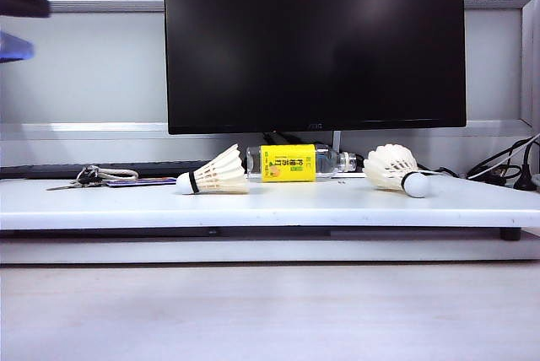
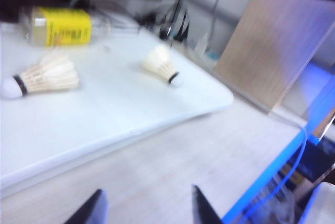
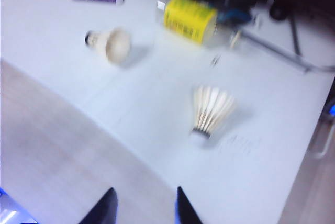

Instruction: Stack the badminton balls on the table vertically.

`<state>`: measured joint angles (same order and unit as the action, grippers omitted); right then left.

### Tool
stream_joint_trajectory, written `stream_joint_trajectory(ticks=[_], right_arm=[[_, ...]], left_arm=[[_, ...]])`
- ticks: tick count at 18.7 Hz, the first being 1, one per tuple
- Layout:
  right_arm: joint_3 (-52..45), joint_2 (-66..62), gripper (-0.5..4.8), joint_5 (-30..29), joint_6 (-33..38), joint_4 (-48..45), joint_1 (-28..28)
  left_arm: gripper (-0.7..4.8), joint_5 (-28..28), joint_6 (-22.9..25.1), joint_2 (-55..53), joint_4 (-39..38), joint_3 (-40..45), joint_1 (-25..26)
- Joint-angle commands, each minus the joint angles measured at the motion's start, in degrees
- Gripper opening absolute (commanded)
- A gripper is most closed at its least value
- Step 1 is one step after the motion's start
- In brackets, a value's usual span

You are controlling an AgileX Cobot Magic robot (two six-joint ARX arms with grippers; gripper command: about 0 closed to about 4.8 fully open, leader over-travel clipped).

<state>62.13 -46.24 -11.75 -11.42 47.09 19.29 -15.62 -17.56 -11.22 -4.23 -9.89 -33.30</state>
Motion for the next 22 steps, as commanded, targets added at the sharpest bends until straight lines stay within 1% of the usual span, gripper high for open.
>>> stream_joint_trajectory(ticks=[1,2,4,5,6,7,9,10,11,12,13,15,16,18,20,22], right_arm=[[-3.78,4.96,1.48,1.14,0.44,-5.66,0.02],[-4.11,6.78,1.48,2.95,0.35,-6.49,0.02],[-4.11,8.63,1.48,5.62,0.2,-6.78,0.02],[-4.11,9.84,1.48,7.67,-0.28,-6.1,0.0],[-4.13,10.38,1.48,8.87,-0.68,-5.22,-0.02],[-4.31,11.28,1.48,10.23,-0.85,-2.91,-0.02],[-4.9,11.63,1.48,10.8,-0.83,-0.5,-0.13],[-5.64,11.89,1.48,11.13,-0.85,-0.42,-0.22],[-6.93,12.55,1.48,11.78,-0.9,-0.87,-0.5],[-7.56,12.98,1.48,11.8,-1.07,-1.05,-0.57],[-8.68,13.77,1.48,11.85,-1.07,-0.98,-0.59],[-9.64,14.93,1.47,11.89,-1.14,-0.68,-0.61],[-9.99,15.65,1.47,12.26,-1.09,-0.55,-0.63],[-10.12,16.74,1.47,13.49,-0.72,-0.17,-0.63],[-10.12,17.88,1.47,16.76,-0.72,0.28,-0.63],[-10.19,18.38,1.47,17.22,-0.52,1.18,-0.66]], left_arm=[[2.2,-1.16,4.5,-12.35,-0.61,-9.07,-0.22],[2.2,-2.01,9.14,-18.49,-2.93,-13.49,-0.72],[2.2,-2.16,16.0,-25.92,-6.23,-18.82,-2.05],[2.55,-2.16,21.84,-31.91,-8.83,-23.3,-3.45],[2.78,-2.08,24.26,-34.32,-9.75,-25.14,-4.26],[3.07,0.83,28.3,-38.86,-11.32,-28.96,-6.03],[3.38,4.68,32.48,-43.78,-11.56,-32.94,-8.48],[3.43,7.1,34.84,-45.88,-11.56,-34.62,-9.75],[3.43,11.04,39.47,-48.22,-11.85,-36.52,-11.39],[3.43,13.64,42.91,-49.55,-12.09,-37.66,-12.52],[3.43,17.7,48.24,-51.45,-12.87,-39.34,-14.36],[3.43,22.84,55.6,-53.88,-12.94,-41.33,-16.22],[3.43,24.61,58.31,-55.36,-12.52,-42.23,-16.66],[3.43,24.98,61.53,-58.18,-12.35,-43.91,-16.9],[3.43,25.79,68.13,-61.72,-11.91,-45.22,-17.38],[3.43,27.45,74.18,-64.74,-10.95,-46.27,-18.08]])
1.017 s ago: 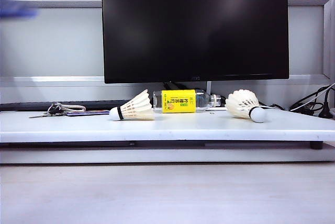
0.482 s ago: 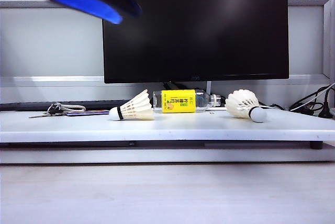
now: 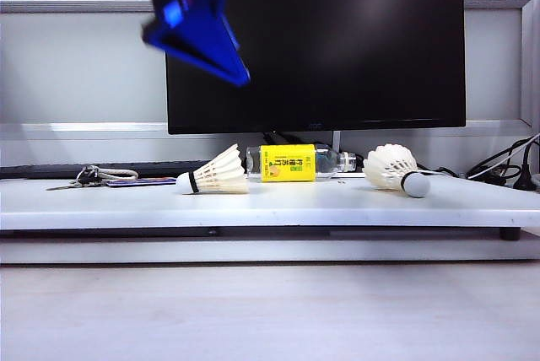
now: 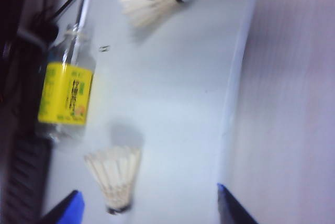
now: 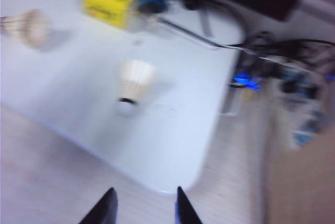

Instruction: Stack the badminton balls on the table vertically.

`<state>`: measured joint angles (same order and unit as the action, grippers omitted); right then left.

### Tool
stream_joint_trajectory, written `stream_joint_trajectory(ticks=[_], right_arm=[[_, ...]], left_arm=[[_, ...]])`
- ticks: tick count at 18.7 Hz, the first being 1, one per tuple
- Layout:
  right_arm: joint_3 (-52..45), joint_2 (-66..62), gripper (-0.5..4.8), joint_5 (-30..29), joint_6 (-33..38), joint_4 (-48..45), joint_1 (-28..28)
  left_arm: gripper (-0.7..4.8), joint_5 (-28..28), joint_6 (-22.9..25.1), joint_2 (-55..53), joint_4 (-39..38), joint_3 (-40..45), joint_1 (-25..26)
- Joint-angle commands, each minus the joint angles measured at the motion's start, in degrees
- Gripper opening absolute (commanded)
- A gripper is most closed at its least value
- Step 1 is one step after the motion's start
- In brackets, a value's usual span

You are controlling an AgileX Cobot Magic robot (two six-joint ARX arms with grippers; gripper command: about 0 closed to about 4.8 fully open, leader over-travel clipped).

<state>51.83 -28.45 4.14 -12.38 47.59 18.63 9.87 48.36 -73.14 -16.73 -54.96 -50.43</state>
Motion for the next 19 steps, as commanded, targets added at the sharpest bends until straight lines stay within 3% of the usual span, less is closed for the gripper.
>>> stream_joint_trajectory(ticks=[1,3,4,11,12,15,19], right_arm=[[-0.07,0.61,1.47,1.33,0.92,0.81,0.0],[-1.27,0.61,1.47,1.29,2.91,1.25,0.0],[-2.4,0.61,1.47,0.81,4.68,1.22,0.0],[-7.34,0.5,1.47,-0.63,8.37,-3.8,0.0],[-8.48,0.39,1.48,-1.68,9.79,-8.81,0.0],[-9.7,-7.13,1.65,-3.48,10.91,-14.75,0.02],[-9.68,-16.72,1.8,-7.06,11.74,-21.29,0.02]], left_arm=[[3.43,2.16,9.92,-4.02,2.21,-1.77,-1.11],[3.42,2.05,5.27,-7.91,3.37,-5.38,-1.11],[3.41,1.68,-2.01,-9.55,3.65,-8.0,-1.11],[3.4,-1.7,-27.39,-13.64,4.76,-15.61,-1.07],[3.4,-1.25,-33.75,-13.7,5.16,-16.11,-0.94],[3.4,-1.38,-41.42,-12.83,1.64,-16.28,2.16],[3.4,-8.41,-44.41,-11.47,-3.54,-16.28,6.45]])
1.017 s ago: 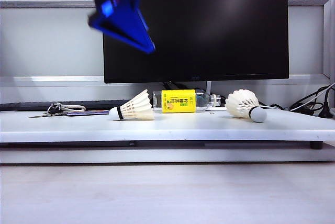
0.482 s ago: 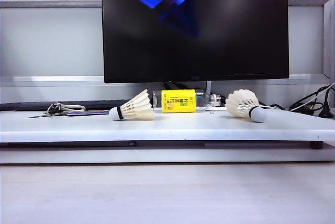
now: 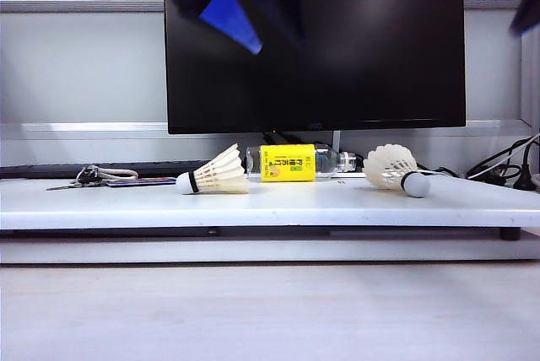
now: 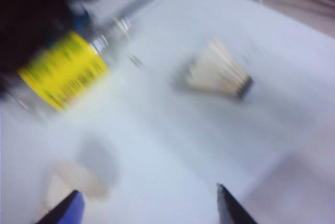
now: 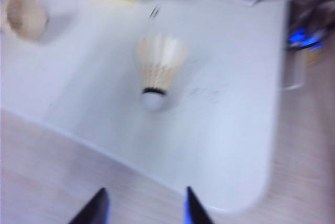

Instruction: Stack the badminton balls on the table vertically.

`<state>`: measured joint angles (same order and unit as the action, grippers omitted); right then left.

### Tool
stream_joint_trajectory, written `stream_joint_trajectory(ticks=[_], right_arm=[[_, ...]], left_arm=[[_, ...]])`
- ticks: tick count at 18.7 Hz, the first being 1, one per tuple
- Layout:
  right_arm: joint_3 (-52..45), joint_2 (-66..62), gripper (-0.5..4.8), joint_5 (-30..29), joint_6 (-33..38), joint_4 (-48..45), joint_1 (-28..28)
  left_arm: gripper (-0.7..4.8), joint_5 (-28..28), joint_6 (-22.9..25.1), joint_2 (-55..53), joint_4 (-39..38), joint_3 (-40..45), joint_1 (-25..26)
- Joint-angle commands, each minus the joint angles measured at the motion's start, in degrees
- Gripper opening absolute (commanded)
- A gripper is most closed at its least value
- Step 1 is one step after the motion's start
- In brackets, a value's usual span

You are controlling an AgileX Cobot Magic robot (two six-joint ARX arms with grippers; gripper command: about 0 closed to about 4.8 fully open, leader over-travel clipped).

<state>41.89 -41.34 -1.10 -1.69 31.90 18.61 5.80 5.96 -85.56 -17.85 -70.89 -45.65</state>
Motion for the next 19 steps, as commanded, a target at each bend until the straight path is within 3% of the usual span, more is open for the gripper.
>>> stream_joint_trajectory(ticks=[1,11,12,14,19], right_arm=[[0.26,-7.08,1.8,-2.32,1.7,-8.61,0.02],[0.7,-25.66,1.81,-9.57,10.73,-23.45,0.04],[1.16,-26.95,1.82,-9.55,10.71,-23.61,0.04],[3.72,-30.01,2.43,-9.55,10.69,-22.99,0.07],[5.38,-33.4,2.42,-8.87,10.43,-22.25,0.07]], left_arm=[[3.4,-5.66,-2.14,1.49,-3.96,-0.33,3.17],[3.4,-11.43,-1.86,2.38,-8.24,-0.22,8.41],[3.4,-11.47,-1.6,2.38,-8.2,-0.22,8.39],[3.4,-15.02,0.33,2.36,-8.11,-0.2,8.39],[3.4,-15.08,1.09,2.36,-8.2,-0.2,8.39]])
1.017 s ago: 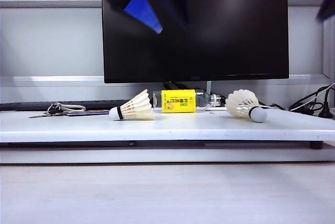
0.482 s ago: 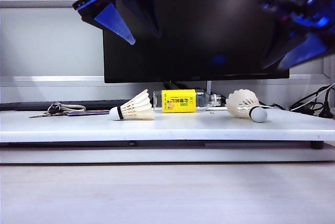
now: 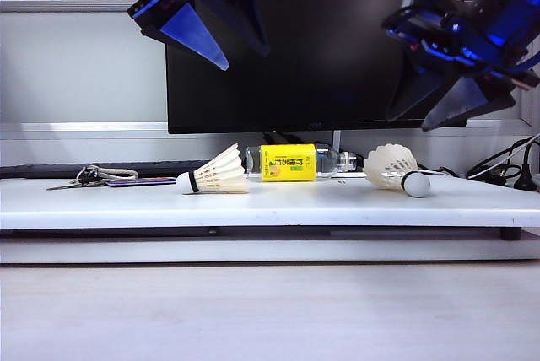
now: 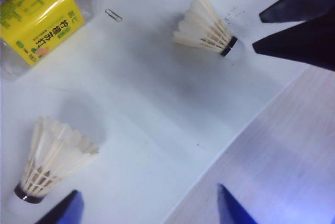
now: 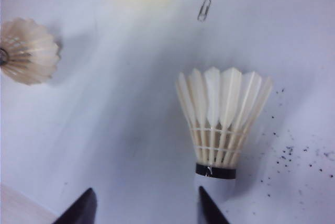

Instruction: Stack the badminton balls on the table vertically.

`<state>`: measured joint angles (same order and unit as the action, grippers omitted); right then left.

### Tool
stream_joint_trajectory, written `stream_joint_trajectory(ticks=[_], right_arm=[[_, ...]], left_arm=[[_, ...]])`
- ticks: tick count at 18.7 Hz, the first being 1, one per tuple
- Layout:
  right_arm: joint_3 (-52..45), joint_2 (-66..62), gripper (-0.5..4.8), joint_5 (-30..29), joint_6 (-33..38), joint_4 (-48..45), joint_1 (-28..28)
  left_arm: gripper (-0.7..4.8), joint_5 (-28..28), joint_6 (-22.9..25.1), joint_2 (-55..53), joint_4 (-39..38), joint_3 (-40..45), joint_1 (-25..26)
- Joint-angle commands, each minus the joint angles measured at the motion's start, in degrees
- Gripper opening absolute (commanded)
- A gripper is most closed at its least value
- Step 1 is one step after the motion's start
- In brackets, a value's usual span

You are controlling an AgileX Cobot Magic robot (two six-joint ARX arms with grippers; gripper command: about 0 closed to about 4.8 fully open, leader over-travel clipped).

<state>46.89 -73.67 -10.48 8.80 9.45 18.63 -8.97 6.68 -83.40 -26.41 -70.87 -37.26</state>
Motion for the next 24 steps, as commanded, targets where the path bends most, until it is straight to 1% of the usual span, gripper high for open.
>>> stream_joint_trajectory(ticks=[1,5,8,11,12,13,24], right_arm=[[0.37,-1.55,2.42,0.74,-0.33,0.81,0.04],[0.37,-2.84,2.42,1.75,-1.49,1.95,0.04],[0.37,-3.19,2.43,4.35,-2.27,2.1,0.04],[0.37,-4.07,2.46,4.37,-2.84,1.84,0.04],[0.37,-4.35,2.71,4.33,-2.82,1.44,0.07],[0.37,-4.68,2.84,4.33,-2.82,1.01,0.07],[0.37,-7.85,2.84,4.17,-2.8,-0.74,0.22]], left_arm=[[3.4,-0.31,0.37,0.2,0.35,-0.22,0.0],[3.39,-0.33,0.35,0.2,0.26,-0.22,0.0],[3.39,-0.35,0.35,0.2,0.28,-0.22,-0.02],[3.4,-0.63,0.35,0.2,0.28,-0.22,-0.02],[3.4,-1.64,0.35,0.2,0.28,-0.22,0.0],[3.4,-2.43,0.35,0.2,0.28,-0.22,0.0],[3.4,-2.67,0.35,0.2,0.31,-0.22,0.0]])
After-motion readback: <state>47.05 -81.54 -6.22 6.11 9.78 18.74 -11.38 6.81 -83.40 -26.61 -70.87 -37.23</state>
